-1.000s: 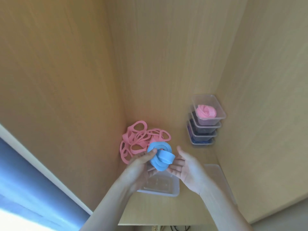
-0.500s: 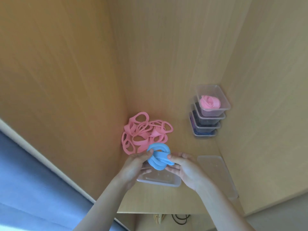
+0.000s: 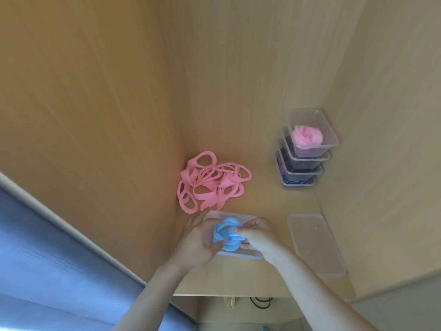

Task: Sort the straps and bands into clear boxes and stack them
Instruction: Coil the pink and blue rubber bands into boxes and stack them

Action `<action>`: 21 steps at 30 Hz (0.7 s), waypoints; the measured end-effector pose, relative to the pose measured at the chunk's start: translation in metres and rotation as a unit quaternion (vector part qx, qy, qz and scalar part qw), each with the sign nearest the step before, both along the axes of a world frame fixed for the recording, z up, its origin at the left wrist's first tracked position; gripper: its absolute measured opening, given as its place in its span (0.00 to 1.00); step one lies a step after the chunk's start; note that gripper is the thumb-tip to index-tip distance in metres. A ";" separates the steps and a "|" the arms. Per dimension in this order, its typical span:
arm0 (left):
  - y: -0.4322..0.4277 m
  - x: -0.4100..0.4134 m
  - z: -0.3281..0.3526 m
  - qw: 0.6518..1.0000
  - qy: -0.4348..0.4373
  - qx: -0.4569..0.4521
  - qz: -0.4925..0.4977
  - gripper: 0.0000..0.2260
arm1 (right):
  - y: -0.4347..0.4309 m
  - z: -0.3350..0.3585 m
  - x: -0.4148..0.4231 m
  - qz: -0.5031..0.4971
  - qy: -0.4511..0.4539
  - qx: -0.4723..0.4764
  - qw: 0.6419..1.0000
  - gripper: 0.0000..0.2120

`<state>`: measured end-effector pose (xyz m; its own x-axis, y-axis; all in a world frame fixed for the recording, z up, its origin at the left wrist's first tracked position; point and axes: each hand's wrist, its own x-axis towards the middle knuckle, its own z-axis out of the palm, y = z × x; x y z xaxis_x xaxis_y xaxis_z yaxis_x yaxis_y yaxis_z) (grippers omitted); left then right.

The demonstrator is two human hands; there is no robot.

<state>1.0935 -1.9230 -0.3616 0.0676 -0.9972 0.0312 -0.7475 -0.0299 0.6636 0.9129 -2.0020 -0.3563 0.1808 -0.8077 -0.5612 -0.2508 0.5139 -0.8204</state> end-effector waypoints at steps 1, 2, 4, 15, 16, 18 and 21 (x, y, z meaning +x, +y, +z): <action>-0.001 0.000 -0.003 1.000 -0.011 0.006 -0.002 0.22 | -0.001 -0.002 0.001 0.008 0.014 -0.003 1.000 0.11; -0.001 -0.001 -0.005 1.000 -0.017 0.016 -0.001 0.22 | -0.002 -0.004 0.003 0.019 0.028 -0.007 0.999 0.10; -0.002 -0.001 -0.008 0.999 -0.023 0.030 -0.004 0.23 | -0.002 -0.008 0.006 0.044 0.062 -0.022 0.997 0.08; 0.002 -0.007 -0.012 0.998 -0.035 0.043 0.002 0.24 | 0.017 0.016 -0.016 0.141 0.218 -0.176 0.950 0.08; 0.004 -0.008 -0.012 0.999 -0.030 0.033 0.004 0.24 | 0.020 0.019 -0.026 0.120 0.206 -0.194 0.952 0.08; 0.011 -0.008 -0.014 1.000 -0.010 0.006 0.013 0.25 | 0.025 0.025 -0.051 0.077 0.200 -0.227 0.950 0.03; 0.026 -0.007 -0.018 0.998 0.031 -0.050 0.032 0.31 | 0.030 0.021 -0.092 0.028 0.265 -0.239 0.934 0.06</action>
